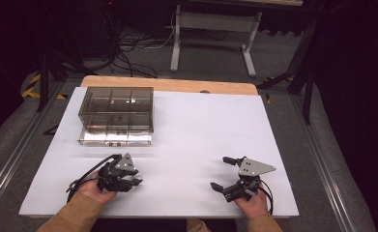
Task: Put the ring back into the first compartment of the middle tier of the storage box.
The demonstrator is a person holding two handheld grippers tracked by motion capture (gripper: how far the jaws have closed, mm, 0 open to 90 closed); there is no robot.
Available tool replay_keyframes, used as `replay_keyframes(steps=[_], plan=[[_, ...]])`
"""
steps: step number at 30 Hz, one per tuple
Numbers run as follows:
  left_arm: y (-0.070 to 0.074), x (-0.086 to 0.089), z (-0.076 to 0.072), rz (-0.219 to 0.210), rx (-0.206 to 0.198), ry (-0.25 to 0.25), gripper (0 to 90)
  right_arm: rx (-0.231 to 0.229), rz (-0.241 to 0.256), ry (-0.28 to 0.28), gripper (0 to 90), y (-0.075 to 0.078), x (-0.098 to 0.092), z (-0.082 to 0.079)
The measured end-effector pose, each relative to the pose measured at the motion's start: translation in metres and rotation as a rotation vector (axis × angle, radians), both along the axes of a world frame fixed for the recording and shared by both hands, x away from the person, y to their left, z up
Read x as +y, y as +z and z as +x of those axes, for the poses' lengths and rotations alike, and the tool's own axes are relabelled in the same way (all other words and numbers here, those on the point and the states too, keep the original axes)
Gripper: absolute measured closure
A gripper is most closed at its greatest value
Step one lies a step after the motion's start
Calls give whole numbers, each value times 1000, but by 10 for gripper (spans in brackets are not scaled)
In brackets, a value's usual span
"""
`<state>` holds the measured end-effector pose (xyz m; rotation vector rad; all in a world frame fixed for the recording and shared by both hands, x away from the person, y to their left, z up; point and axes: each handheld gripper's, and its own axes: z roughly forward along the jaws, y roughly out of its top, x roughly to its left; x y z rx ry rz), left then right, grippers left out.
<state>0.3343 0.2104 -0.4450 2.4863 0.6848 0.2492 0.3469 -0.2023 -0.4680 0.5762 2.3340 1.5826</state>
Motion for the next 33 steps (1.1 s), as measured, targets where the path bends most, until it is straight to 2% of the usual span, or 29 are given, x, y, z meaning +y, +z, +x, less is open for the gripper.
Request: replay_keyframes(steps=[4, 6, 10, 19, 27, 33], plan=[[2, 0, 0, 6, 7, -13, 759, 1, -1, -1, 0, 0, 0, 0], [3, 0, -1, 6, -1, -12, 770, 1, -1, -1, 0, 0, 0, 0], [7, -1, -3, -3, -4, -32, 773, 0, -1, -2, 0, 0, 0, 0], [17, -1, -6, -24, -26, -34, 773, 0, -3, -3, 0, 0, 0, 0], [24, -1, -8, -47, -44, -23, 773, 0, -4, -3, 0, 0, 0, 0], [28, 2, -7, -69, -42, -12, 773, -1, -4, -3, 0, 0, 0, 0]])
